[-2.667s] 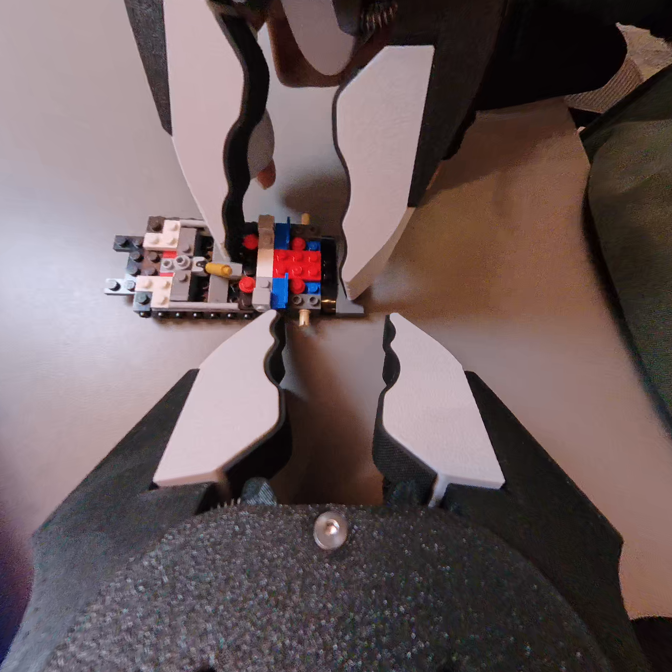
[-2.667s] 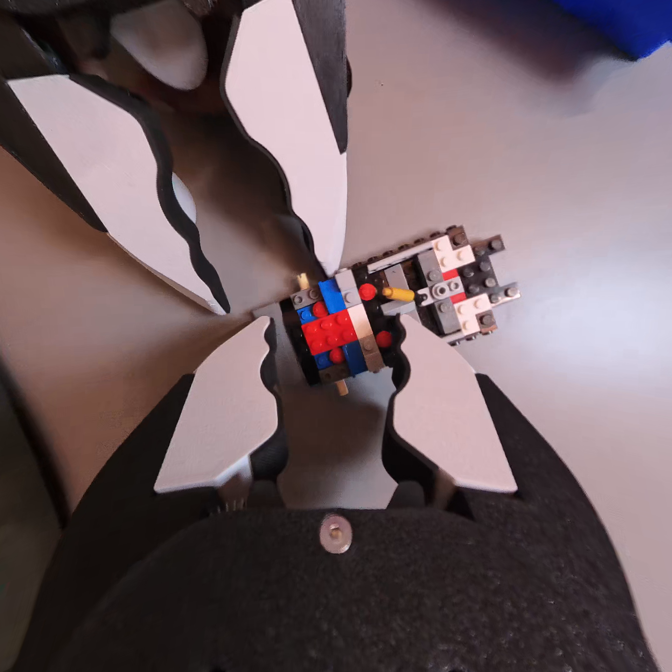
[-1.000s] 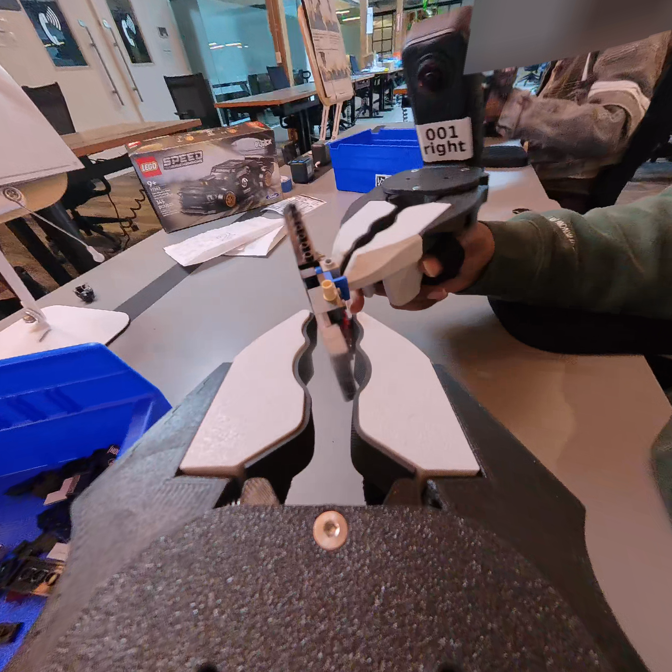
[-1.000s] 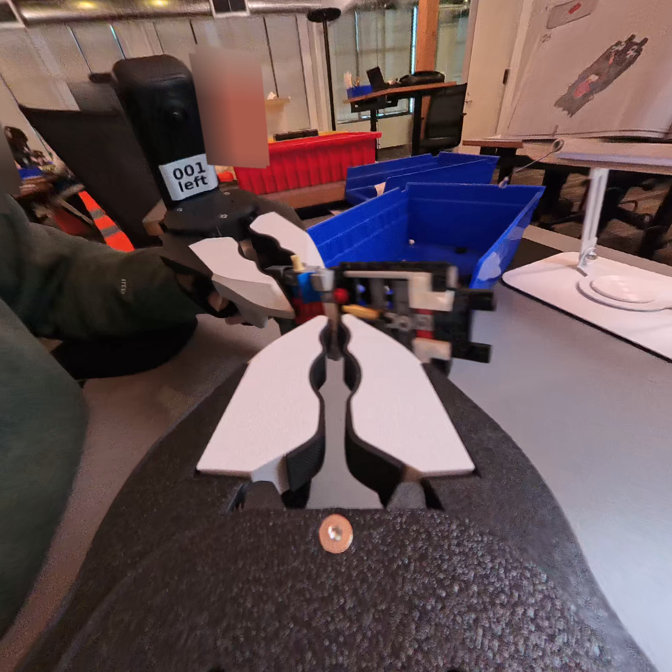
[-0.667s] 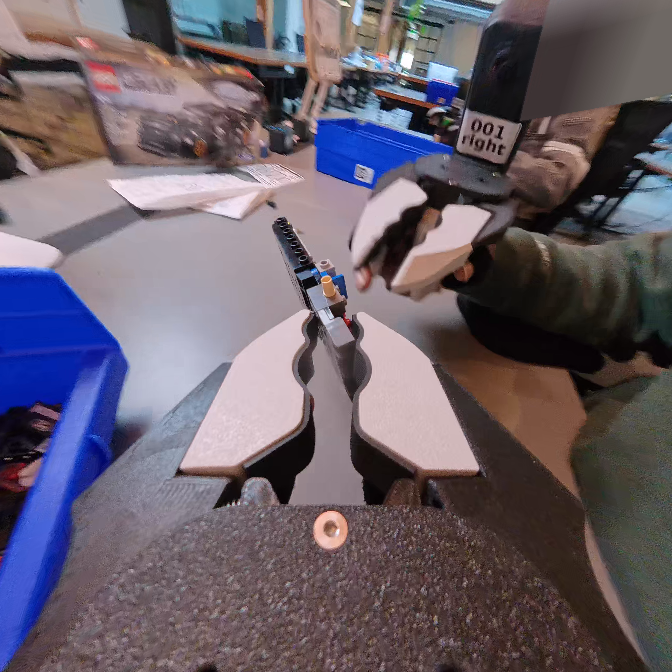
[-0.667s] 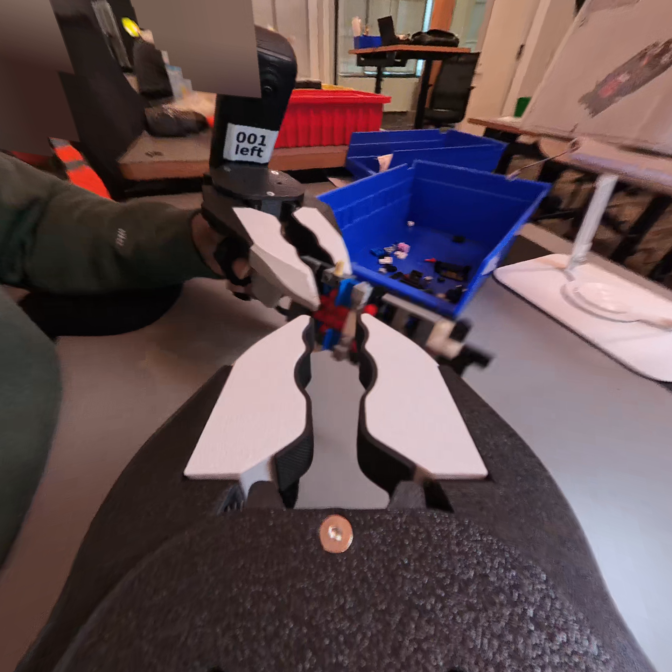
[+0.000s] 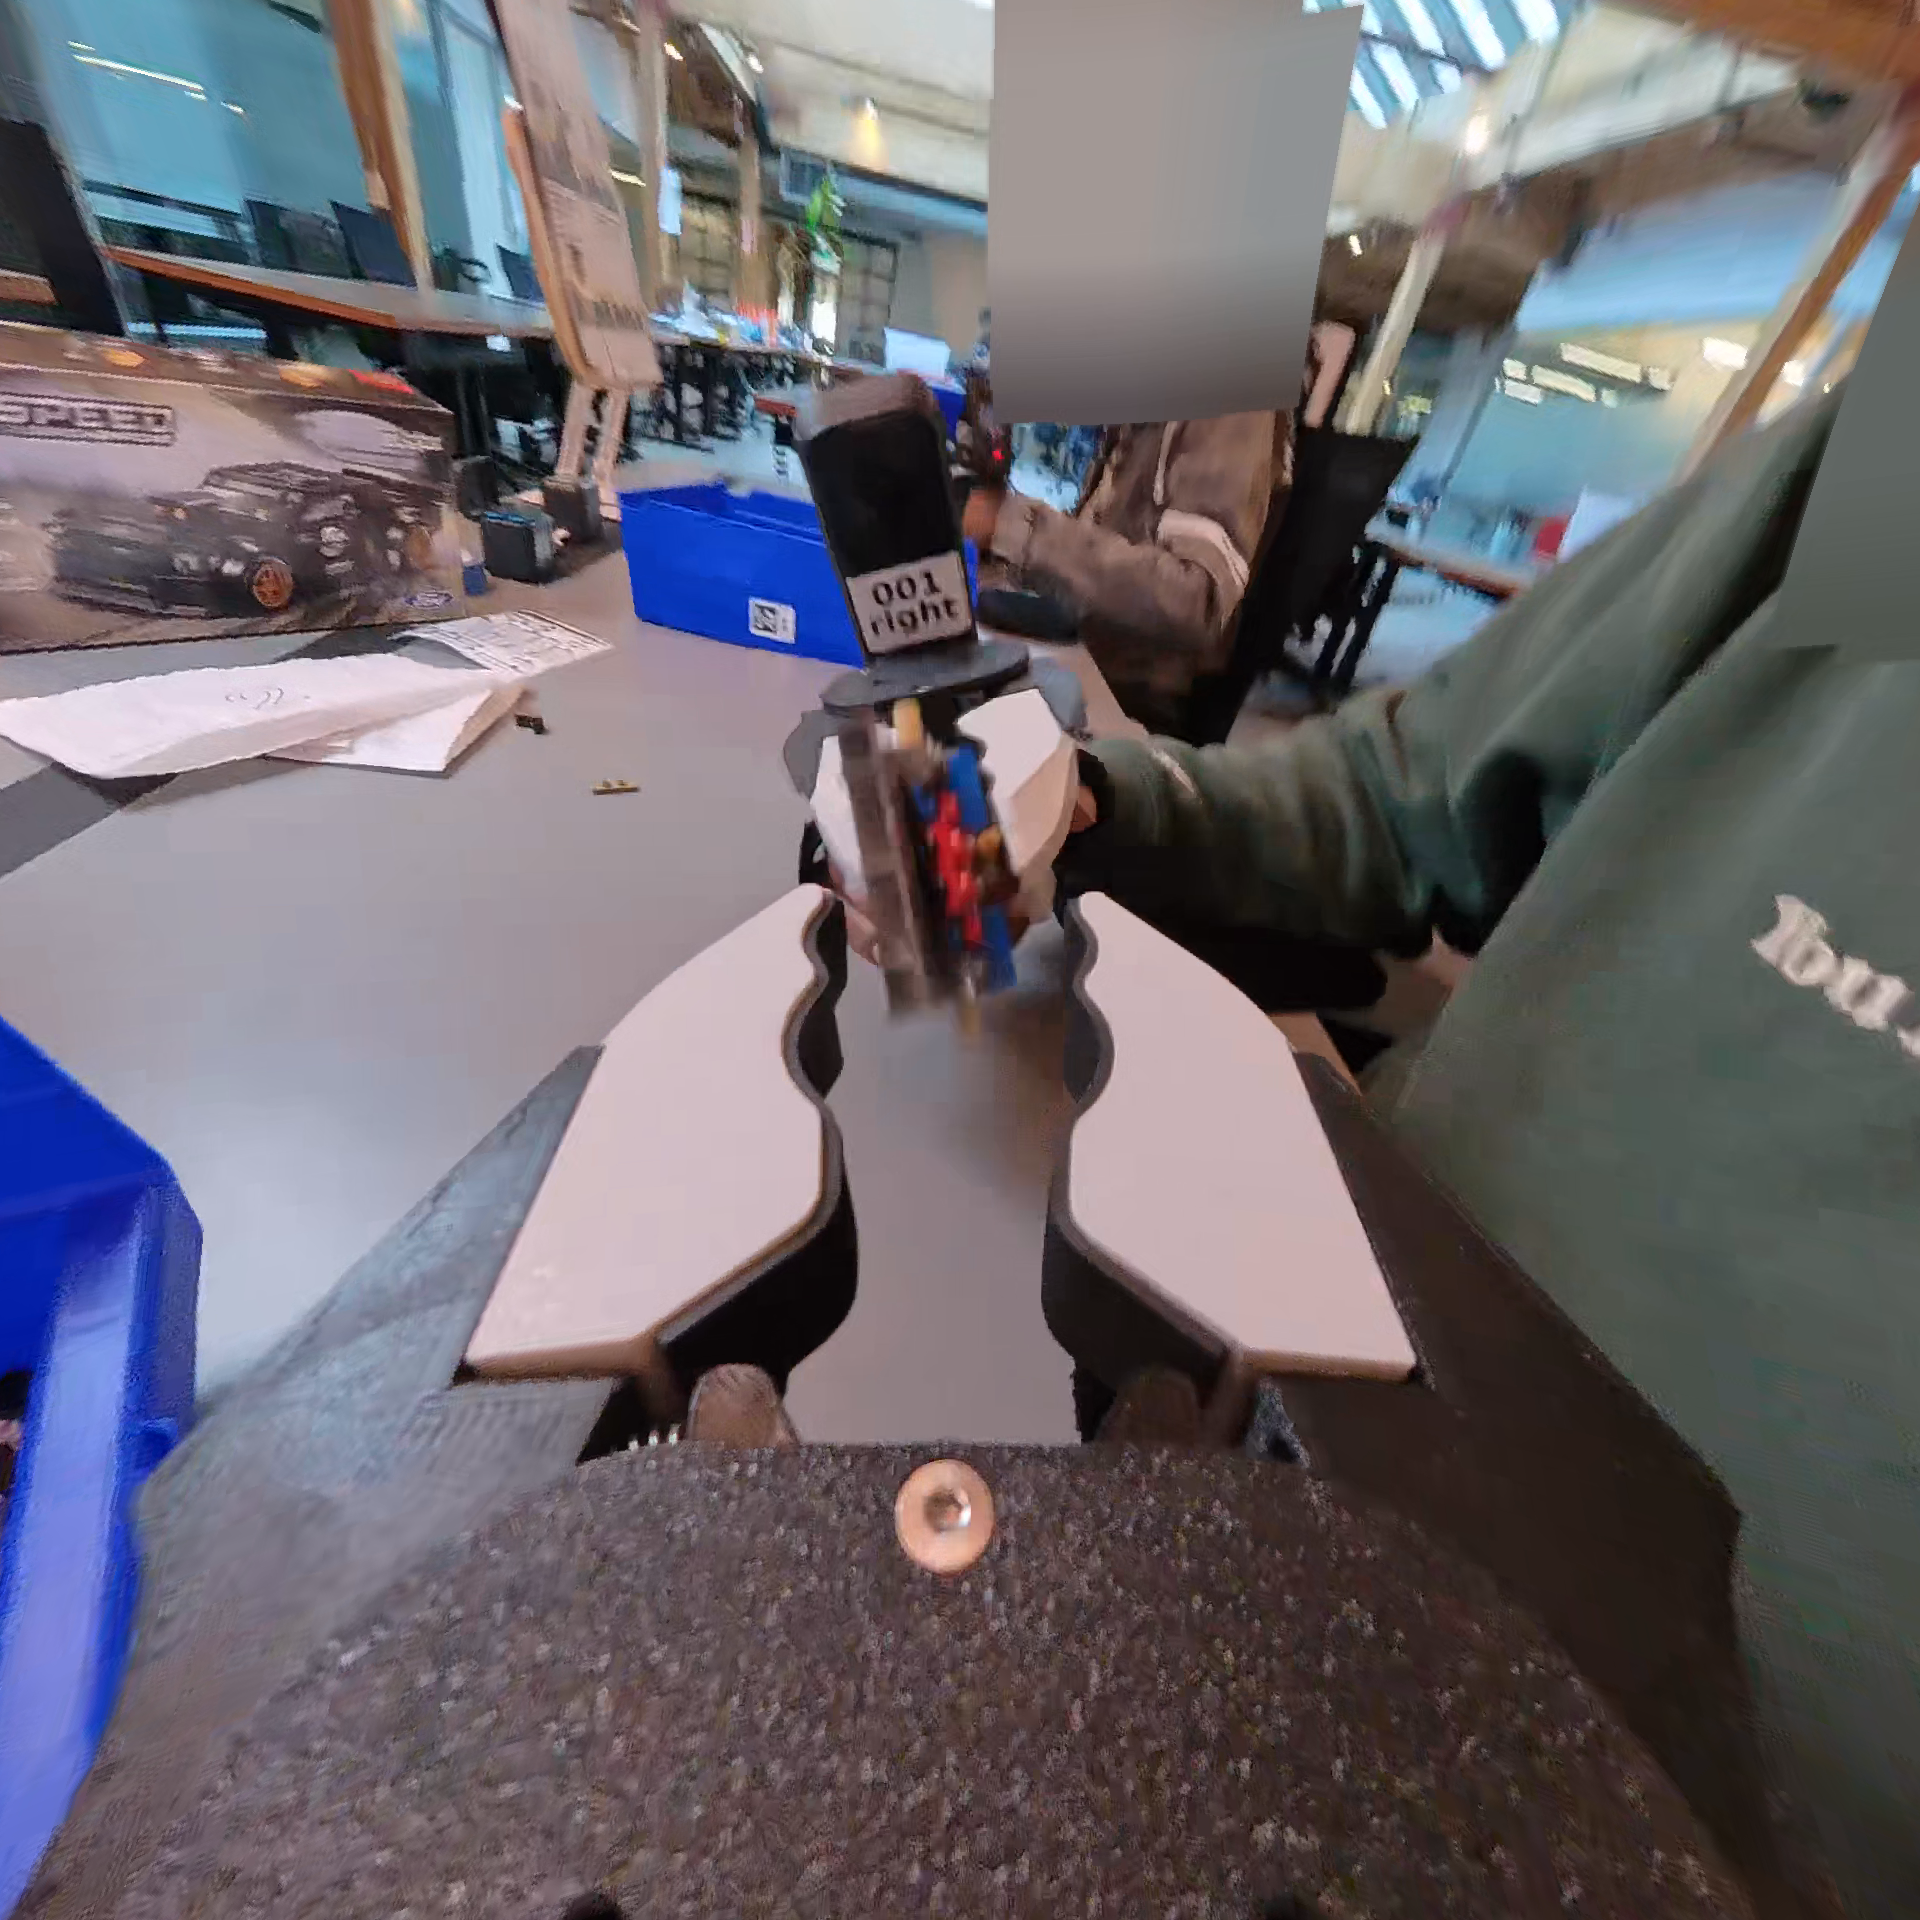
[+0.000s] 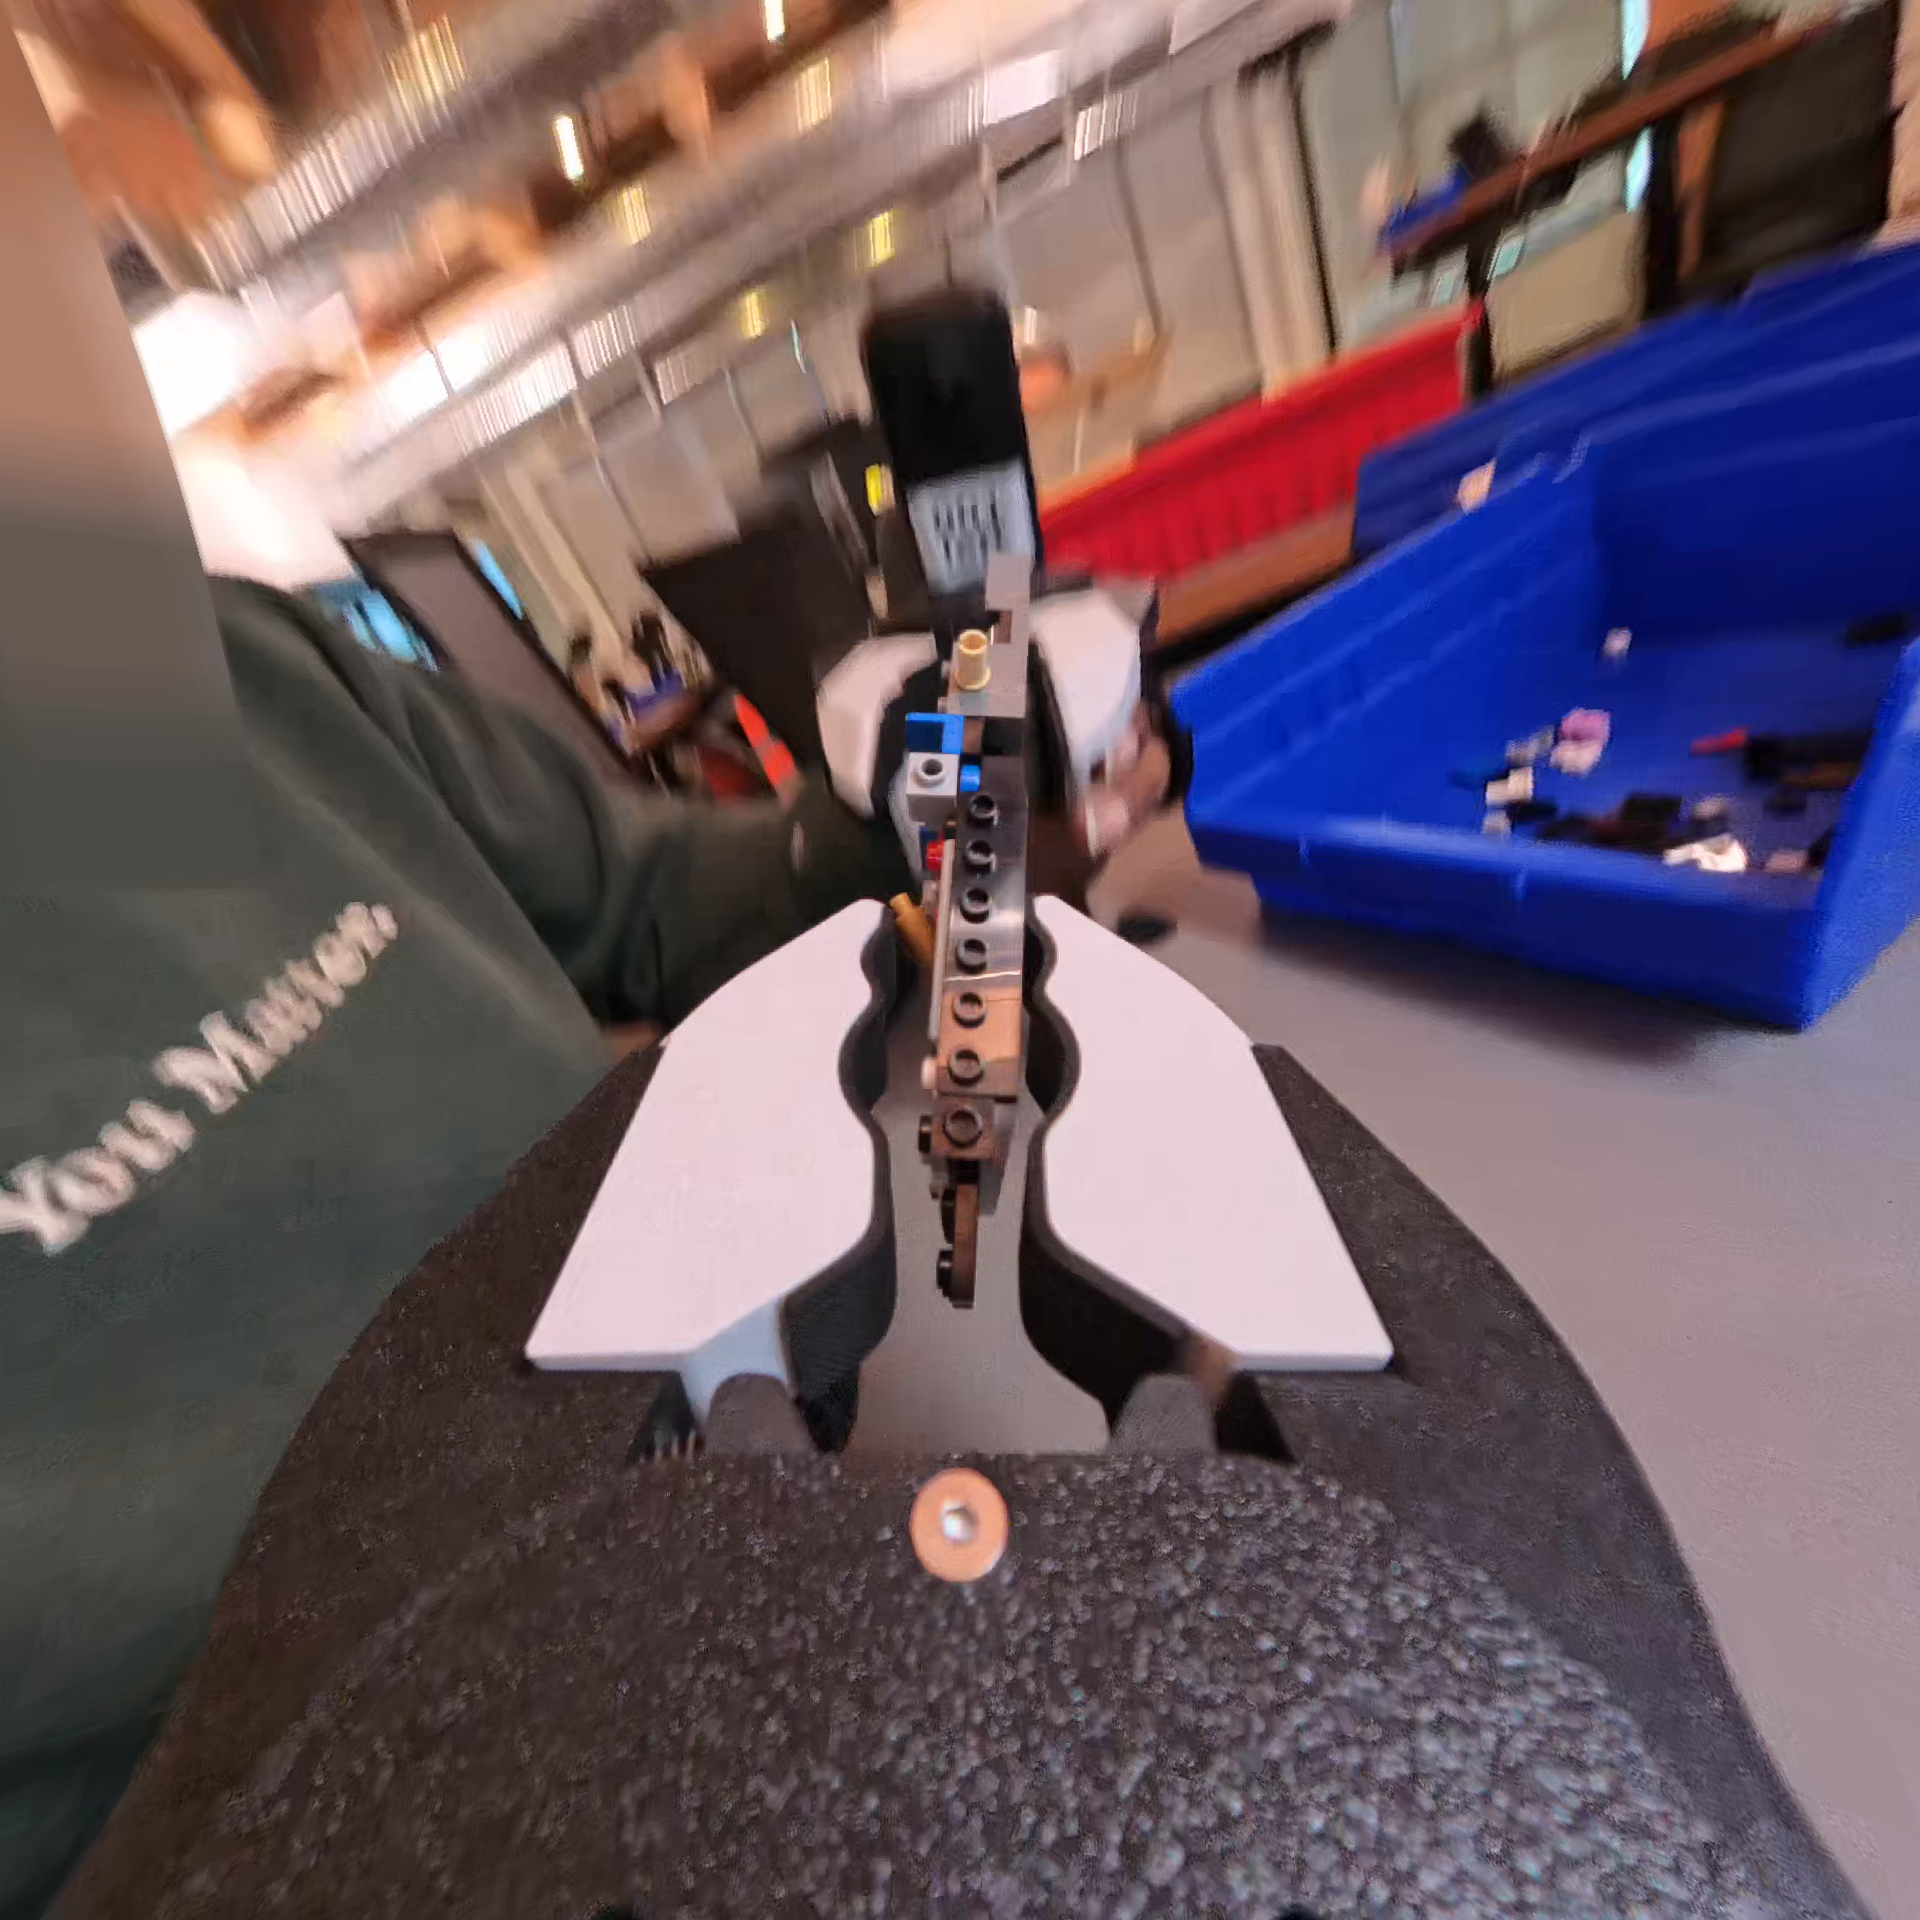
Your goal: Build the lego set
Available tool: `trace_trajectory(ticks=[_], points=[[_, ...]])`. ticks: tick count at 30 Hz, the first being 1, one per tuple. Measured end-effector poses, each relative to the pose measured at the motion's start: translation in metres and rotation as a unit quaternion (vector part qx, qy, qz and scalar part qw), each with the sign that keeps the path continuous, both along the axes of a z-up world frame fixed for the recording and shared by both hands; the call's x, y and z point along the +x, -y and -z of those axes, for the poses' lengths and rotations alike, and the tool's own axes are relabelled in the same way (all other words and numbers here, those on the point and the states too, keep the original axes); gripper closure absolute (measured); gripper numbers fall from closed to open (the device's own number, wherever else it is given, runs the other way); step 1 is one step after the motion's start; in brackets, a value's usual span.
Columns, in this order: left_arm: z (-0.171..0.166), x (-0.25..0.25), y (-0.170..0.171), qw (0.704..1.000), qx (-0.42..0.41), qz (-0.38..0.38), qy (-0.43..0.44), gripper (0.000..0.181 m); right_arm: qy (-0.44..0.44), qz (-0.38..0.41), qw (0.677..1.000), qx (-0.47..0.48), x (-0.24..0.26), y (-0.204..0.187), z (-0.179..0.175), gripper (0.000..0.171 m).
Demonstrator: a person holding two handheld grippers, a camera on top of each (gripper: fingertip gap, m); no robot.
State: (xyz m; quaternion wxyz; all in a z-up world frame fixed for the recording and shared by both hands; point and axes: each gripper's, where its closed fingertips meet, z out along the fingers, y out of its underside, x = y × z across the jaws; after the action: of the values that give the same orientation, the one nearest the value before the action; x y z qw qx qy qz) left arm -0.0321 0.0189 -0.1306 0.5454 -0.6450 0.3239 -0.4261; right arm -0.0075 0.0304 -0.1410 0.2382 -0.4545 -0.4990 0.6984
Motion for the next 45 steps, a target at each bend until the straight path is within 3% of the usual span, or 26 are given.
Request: trace_trajectory(ticks=[4,8,9,14,16,18,21,23,28,34,37,41,45], points=[[0.008,0.021,-0.011,0.999,-0.035,-0.01,0.038,0.136,-0.075,0.027,0.992,-0.099,-0.002,-0.009,-0.028,0.149],[-0.007,0.034,-0.018,0.992,-0.039,-0.036,0.112,0.151,-0.1,0.064,0.987,-0.112,-0.01,-0.008,-0.03,0.149],[-0.006,0.032,-0.021,0.992,-0.035,-0.049,0.11,0.16,-0.099,0.062,0.986,-0.116,-0.011,-0.006,-0.029,0.149],[0.005,0.024,-0.022,0.996,-0.035,-0.056,0.063,0.162,-0.061,0.069,0.992,-0.084,-0.013,-0.008,-0.018,0.148],[0.01,0.017,-0.026,0.995,-0.06,-0.071,0.044,0.162,-0.036,0.099,0.994,-0.013,-0.01,-0.019,-0.013,0.142],[0.025,0.01,-0.03,0.99,-0.107,-0.087,-0.001,0.163,-0.024,0.153,0.981,0.118,-0.002,-0.031,-0.014,0.141],[0.057,0.007,-0.027,0.973,-0.204,-0.084,-0.064,0.163,0.012,0.179,0.929,0.324,0.0,-0.029,-0.01,0.141],[0.076,0.01,-0.022,0.961,-0.251,-0.072,-0.096,0.163,0.045,0.158,0.901,0.402,-0.006,-0.019,0.006,0.141],[0.099,0.018,-0.012,0.947,-0.272,-0.059,-0.162,0.163,0.118,0.127,0.854,0.491,-0.016,-0.015,0.058,0.139],[0.105,0.015,-0.01,0.938,-0.228,-0.077,-0.25,0.163,0.107,0.13,0.838,0.519,-0.016,-0.013,0.062,0.141],[0.104,0.015,-0.009,0.936,-0.192,-0.08,-0.285,0.163,0.099,0.135,0.851,0.498,-0.016,-0.012,0.056,0.148],[0.101,0.021,-0.008,0.939,-0.161,-0.077,-0.295,0.163,0.09,0.141,0.897,0.41,-0.013,-0.013,0.046,0.165],[0.102,0.023,-0.011,0.942,-0.167,-0.079,-0.282,0.163,0.098,0.133,0.918,0.361,-0.012,-0.016,0.047,0.166]])
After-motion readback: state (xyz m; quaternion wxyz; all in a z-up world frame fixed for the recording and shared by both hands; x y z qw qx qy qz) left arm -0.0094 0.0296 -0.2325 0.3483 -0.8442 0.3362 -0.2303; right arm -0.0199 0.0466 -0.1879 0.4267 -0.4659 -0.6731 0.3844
